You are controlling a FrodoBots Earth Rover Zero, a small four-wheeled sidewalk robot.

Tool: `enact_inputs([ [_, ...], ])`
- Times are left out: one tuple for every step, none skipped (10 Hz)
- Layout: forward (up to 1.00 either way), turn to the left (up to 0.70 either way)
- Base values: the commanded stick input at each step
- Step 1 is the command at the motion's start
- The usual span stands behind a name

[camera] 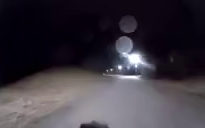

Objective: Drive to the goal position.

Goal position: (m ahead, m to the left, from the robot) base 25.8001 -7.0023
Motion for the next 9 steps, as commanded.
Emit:
enact_inputs([
  [1.00, 0.00],
  [1.00, 0.00],
  [1.00, 0.00],
  [1.00, 0.00],
  [1.00, -0.01],
  [1.00, -0.10],
  [1.00, -0.28],
  [1.00, -0.33],
  [1.00, -0.16],
])
